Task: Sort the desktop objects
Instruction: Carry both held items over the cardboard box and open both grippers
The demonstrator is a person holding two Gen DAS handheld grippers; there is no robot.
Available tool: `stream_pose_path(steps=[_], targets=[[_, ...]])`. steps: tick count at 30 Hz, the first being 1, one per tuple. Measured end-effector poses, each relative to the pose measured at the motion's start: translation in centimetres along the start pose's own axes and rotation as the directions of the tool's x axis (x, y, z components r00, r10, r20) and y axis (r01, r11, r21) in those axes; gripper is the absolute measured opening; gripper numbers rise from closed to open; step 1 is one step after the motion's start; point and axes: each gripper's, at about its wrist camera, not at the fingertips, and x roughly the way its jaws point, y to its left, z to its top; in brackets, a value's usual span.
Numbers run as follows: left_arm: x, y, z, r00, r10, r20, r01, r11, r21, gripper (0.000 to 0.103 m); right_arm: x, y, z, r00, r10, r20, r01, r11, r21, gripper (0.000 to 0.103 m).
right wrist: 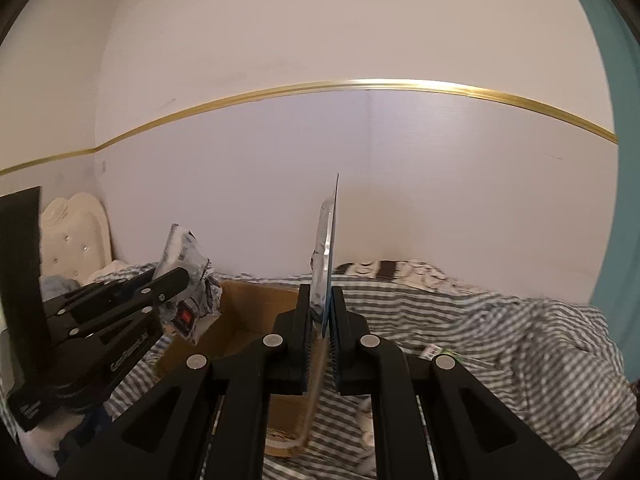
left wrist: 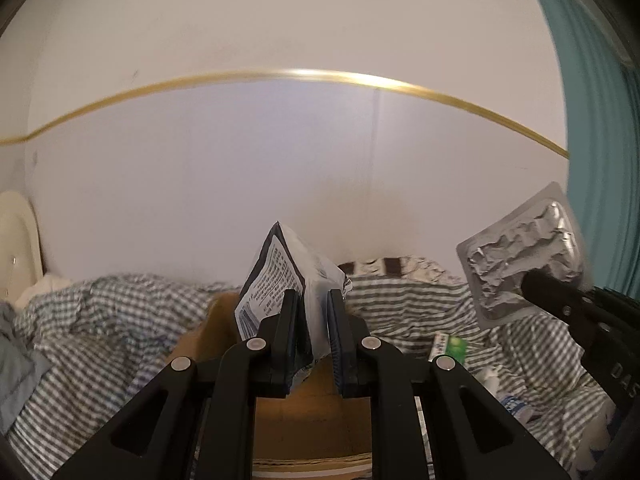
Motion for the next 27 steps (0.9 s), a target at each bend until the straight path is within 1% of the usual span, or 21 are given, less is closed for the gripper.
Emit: stream_pose_path(steps=[3, 7, 10, 14, 18, 20, 24, 27], targets=[[1.5, 1.9, -0.9, 1.0, -0.001, -0.028, 0.0, 0.999, -0.038, 0.015, 1.5, 1.0, -0.6, 0.999, 0.027, -0.019, -0.027, 1.0, -0.009, 0.007], [3.4, 3.3, -2.4, 0.998, 0.025, -0.063, -0.028, 0.999, -0.044, 0.015, 4.4, 2.6, -1.7, 0.995, 0.071, -0.065, -0.071, 0.997, 0.0, 0.007], [5.2, 4.2, -3.7, 0.994, 0.028, -0.107, -0.035, 0.998, -0.06, 0.015, 6.5, 3.2, -2.6, 0.992, 0.081, -0.095, -0.083, 0.997, -0.011, 0.007], [7.6, 5.0, -5.0, 0.985, 0.043, -0.167, -0.055, 0.996, -0.065, 0.015, 9.5, 2.6, -3.9, 0.984, 0.099, -0.147, -0.101, 0.995, -0.005, 0.007], [10.1, 5.8, -6.4, 0.972, 0.061, -0.227, -0.08, 0.994, -0.076, 0.015, 12.1, 3.1, -5.5, 0.973, 0.116, -0.2, -0.119, 0.993, -0.001, 0.007], [11.2, 6.2, -7.1, 0.964, 0.068, -0.256, -0.09, 0.993, -0.076, 0.015, 13.4, 4.2, -6.5, 0.968, 0.117, -0.221, -0.124, 0.992, -0.018, 0.007], [12.6, 6.6, -8.0, 0.95, 0.087, -0.299, -0.113, 0.991, -0.07, 0.015, 14.9, 5.0, -7.8, 0.962, 0.114, -0.248, -0.127, 0.991, -0.038, 0.007], [13.6, 7.0, -8.4, 0.938, 0.113, -0.329, -0.146, 0.986, -0.076, 0.015, 16.0, 5.0, -8.6, 0.955, 0.123, -0.271, -0.137, 0.99, -0.035, 0.007]])
